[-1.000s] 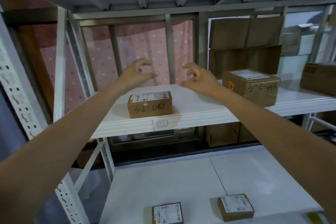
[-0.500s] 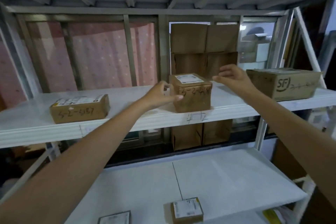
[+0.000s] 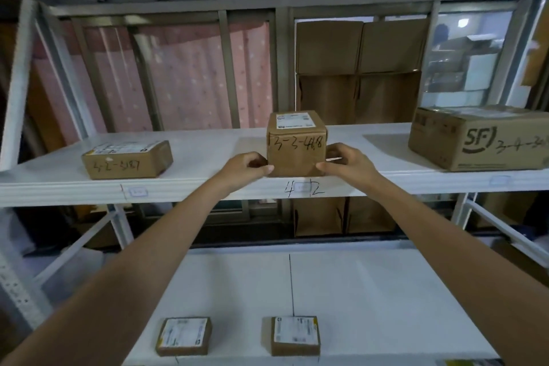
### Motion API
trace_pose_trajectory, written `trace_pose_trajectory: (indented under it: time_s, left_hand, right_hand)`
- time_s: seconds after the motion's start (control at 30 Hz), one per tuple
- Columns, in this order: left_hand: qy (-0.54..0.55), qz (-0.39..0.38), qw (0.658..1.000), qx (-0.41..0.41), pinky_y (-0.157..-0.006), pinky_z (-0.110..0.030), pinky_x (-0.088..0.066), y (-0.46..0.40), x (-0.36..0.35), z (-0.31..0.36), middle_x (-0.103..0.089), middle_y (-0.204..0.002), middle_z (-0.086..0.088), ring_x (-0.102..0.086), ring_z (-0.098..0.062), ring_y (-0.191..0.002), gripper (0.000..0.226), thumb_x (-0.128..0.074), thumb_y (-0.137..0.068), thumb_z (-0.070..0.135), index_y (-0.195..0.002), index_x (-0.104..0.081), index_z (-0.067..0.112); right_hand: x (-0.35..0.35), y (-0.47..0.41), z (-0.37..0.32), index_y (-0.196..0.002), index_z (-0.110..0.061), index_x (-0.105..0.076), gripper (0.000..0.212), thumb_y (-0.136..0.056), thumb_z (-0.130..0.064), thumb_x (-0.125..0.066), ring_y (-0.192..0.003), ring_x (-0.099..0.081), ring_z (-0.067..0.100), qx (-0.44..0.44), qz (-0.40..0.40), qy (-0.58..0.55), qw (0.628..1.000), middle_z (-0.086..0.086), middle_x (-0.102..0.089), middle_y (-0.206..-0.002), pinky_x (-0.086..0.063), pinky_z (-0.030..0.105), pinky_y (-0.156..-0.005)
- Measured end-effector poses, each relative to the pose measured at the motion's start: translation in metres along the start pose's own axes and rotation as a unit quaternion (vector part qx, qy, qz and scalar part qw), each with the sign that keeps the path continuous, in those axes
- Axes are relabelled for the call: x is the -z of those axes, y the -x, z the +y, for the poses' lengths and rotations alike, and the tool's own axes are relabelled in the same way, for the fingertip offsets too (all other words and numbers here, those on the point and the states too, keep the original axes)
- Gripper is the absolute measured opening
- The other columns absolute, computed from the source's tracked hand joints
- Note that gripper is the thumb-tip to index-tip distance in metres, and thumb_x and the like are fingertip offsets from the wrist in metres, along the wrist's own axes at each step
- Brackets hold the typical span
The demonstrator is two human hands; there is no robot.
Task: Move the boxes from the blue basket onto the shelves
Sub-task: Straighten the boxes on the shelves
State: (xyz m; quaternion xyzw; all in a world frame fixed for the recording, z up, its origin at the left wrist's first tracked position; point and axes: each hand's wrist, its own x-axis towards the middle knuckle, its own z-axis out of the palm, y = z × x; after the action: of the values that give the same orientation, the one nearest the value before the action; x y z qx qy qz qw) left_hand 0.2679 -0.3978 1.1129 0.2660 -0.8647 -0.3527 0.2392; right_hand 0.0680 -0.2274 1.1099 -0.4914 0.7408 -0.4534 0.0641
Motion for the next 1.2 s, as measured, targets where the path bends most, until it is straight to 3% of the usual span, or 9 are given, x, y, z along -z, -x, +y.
trace_pose_trajectory:
  time_s: [0.2, 0.37, 0.5, 0.57, 0.67, 0.77, 0.9, 1.07, 1.2]
  left_hand:
    - [-0.021, 0.009, 1.000, 0.005, -0.082, -0.027, -0.046, -0.006, -0.004, -0.002, -0.067, -0.103, 0.001, -0.061, -0.015, -0.097, 0.029, -0.063, -0.088, 0.042, -0.102, -0.067, 0.017]
    - [-0.017, 0.005, 1.000, 0.009, -0.083, -0.029, -0.049, -0.008, -0.003, -0.003, -0.067, -0.103, 0.001, -0.061, -0.017, -0.097, 0.029, -0.063, -0.087, 0.042, -0.101, -0.066, 0.017]
    - [-0.001, 0.016, 1.000, 0.007, -0.083, -0.030, -0.051, -0.003, -0.004, -0.001, -0.065, -0.104, 0.000, -0.061, -0.016, -0.098, 0.031, -0.067, -0.084, 0.040, -0.103, -0.062, 0.015]
    - [0.036, 0.093, 0.995, -0.026, -0.077, -0.027, -0.047, 0.003, -0.002, 0.004, -0.062, -0.102, -0.004, -0.059, -0.019, -0.097, 0.025, -0.068, -0.084, 0.028, -0.099, -0.058, 0.011]
    - [-0.012, 0.254, 0.953, -0.165, -0.073, -0.035, -0.043, 0.011, 0.002, 0.027, -0.052, -0.089, -0.011, -0.051, -0.024, -0.084, 0.017, -0.064, -0.079, 0.010, -0.087, -0.050, 0.003]
    - [-0.065, 0.305, 0.907, -0.284, -0.066, -0.020, -0.036, 0.010, -0.001, 0.077, -0.043, -0.085, -0.003, -0.042, -0.016, -0.078, 0.019, -0.061, -0.079, 0.015, -0.082, -0.042, 0.010]
    - [-0.071, 0.262, 0.904, -0.331, -0.067, -0.023, -0.038, -0.006, -0.035, 0.150, -0.044, -0.089, -0.001, -0.043, -0.014, -0.077, 0.019, -0.056, -0.081, 0.025, -0.086, -0.042, 0.015]
    - [-0.036, 0.160, 0.938, -0.306, -0.072, -0.037, -0.046, -0.023, -0.117, 0.210, -0.047, -0.093, -0.001, -0.049, -0.018, -0.079, 0.022, -0.061, -0.083, 0.028, -0.089, -0.044, 0.016]
    - [-0.027, 0.114, 0.957, -0.264, -0.073, -0.032, -0.042, -0.043, -0.184, 0.235, -0.045, -0.096, 0.001, -0.049, -0.017, -0.083, 0.029, -0.065, -0.083, 0.034, -0.092, -0.045, 0.016]
  right_hand:
    - [-0.003, -0.006, 0.001, -0.119, -0.030, -0.058, 0.043, -0.081, -0.049, -0.069, -0.107, -0.063, 0.011, -0.003, 0.008, 0.032, 0.999, -0.012, -0.066, -0.122, -0.050, 0.039, -0.093]
    - [-0.005, -0.004, 0.000, -0.119, -0.031, -0.058, 0.044, -0.081, -0.049, -0.069, -0.101, -0.062, 0.007, -0.005, 0.024, 0.052, 0.998, -0.014, -0.066, -0.120, -0.043, 0.030, -0.082]
    - [-0.003, -0.004, 0.000, -0.124, -0.023, -0.058, 0.049, -0.081, -0.041, -0.073, -0.107, -0.063, 0.012, -0.006, 0.007, 0.029, 1.000, -0.007, -0.066, -0.123, -0.046, 0.030, -0.088]
    - [0.003, 0.000, -0.002, -0.127, -0.018, -0.056, 0.052, -0.081, -0.032, -0.076, -0.107, -0.063, 0.016, -0.007, 0.011, -0.012, 1.000, -0.001, -0.064, -0.126, -0.047, 0.029, -0.090]
    - [0.020, 0.007, -0.006, -0.124, -0.016, -0.057, 0.047, -0.082, -0.024, -0.075, -0.109, -0.062, 0.017, 0.029, 0.071, -0.019, 0.997, 0.001, -0.063, -0.124, -0.048, 0.027, -0.090]
    - [0.053, 0.009, -0.015, -0.120, -0.018, -0.059, 0.040, -0.083, -0.026, -0.073, -0.108, -0.061, 0.012, 0.079, 0.166, 0.067, 0.981, -0.002, -0.064, -0.119, -0.049, 0.028, -0.091]
    - [0.117, 0.016, -0.018, -0.122, -0.021, -0.057, 0.042, -0.083, -0.025, -0.072, -0.110, -0.058, 0.012, 0.087, 0.238, 0.147, 0.956, -0.001, -0.061, -0.123, -0.047, 0.025, -0.089]
    - [0.204, 0.040, 0.017, -0.125, -0.019, -0.058, 0.046, -0.082, -0.025, -0.074, -0.116, -0.056, 0.014, 0.061, 0.282, 0.150, 0.946, -0.001, -0.061, -0.126, -0.047, 0.031, -0.095]
    - [0.265, 0.058, 0.066, -0.122, -0.020, -0.059, 0.043, -0.081, -0.026, -0.073, -0.117, -0.055, 0.016, 0.060, 0.277, 0.153, 0.947, 0.001, -0.059, -0.125, -0.040, 0.024, -0.091]
